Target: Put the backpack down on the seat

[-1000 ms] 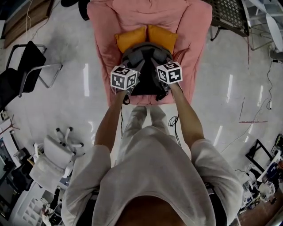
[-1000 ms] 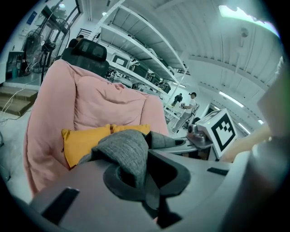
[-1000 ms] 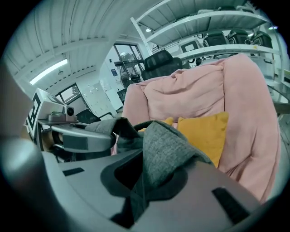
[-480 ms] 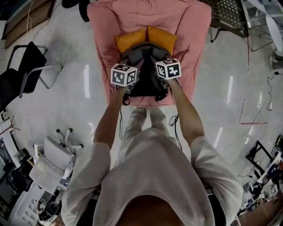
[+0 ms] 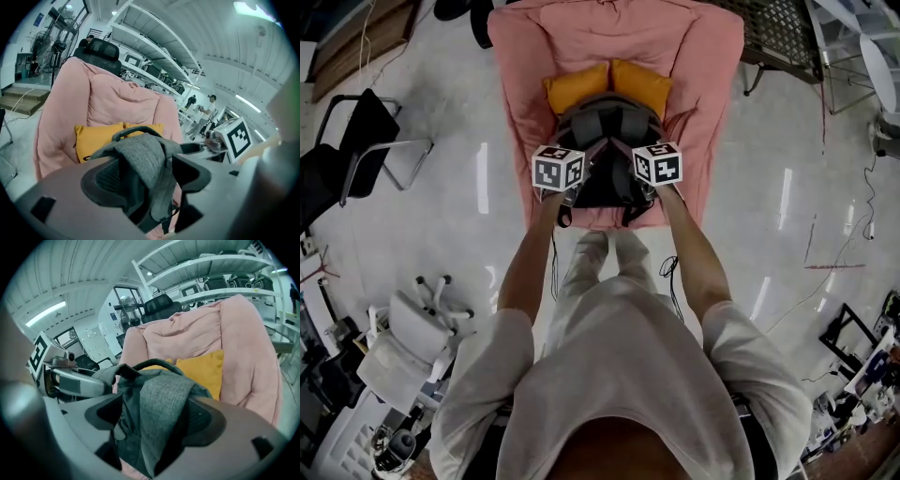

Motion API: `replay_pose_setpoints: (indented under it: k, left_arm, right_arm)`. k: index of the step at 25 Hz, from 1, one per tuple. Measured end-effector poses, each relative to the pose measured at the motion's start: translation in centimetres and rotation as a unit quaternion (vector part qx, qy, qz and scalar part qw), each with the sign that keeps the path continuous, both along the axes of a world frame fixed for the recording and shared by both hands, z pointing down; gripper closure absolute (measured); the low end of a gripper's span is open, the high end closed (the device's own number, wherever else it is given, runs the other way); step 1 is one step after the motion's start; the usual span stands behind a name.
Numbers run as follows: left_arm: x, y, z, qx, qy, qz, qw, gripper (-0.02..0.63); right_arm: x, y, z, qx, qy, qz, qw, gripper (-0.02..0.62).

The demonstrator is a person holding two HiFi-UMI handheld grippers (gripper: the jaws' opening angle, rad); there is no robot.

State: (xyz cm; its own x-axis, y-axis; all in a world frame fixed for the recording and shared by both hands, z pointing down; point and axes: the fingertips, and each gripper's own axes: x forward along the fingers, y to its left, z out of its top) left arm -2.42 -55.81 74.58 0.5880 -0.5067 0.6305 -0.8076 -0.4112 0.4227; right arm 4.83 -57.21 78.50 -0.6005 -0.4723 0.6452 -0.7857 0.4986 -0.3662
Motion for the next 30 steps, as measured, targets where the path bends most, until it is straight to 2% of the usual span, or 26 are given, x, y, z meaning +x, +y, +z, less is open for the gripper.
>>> replay_pose_setpoints:
  k: [5,9,17,23,25,30]
  left_arm:
    - [-0.5,0.4,-0.5,0.01,-0.006,-0.004,0.9999,0.307]
    - [-1.0,1.1,-1.8,0.025,-0.001,-0.016,0.9996,0.307]
    - [-1.8,3.5,-4.2,0.069,-0.045,-0.009,0.9965,0.307]
    - [-1.1,5.6,-8.6,0.126,-0.042,0.004,0.9912,0.309]
    - [-0.7,6.6,-9.9,0.138,-0.04,0.011,0.9895,0.324]
    - [-0.3,8.4,-12.6,0.16,-0.034,0.01,0.9865,0.442]
  right_arm:
    - [1.0,0.2,-0.8,0.016,0.007,0.016,1.0,0.199]
    - [1.5,0.6,-2.6,0.042,0.014,0.024,0.999,0.22]
    - [1.9,1.8,-8.0,0.104,0.01,0.014,0.994,0.305]
    - [2.6,3.4,-11.9,0.139,0.005,0.028,0.99,0.399]
    - [2.9,4.2,-13.3,0.149,0.005,0.034,0.988,0.432]
    - [3.9,5.9,-16.5,0.18,0.013,0.05,0.982,0.535]
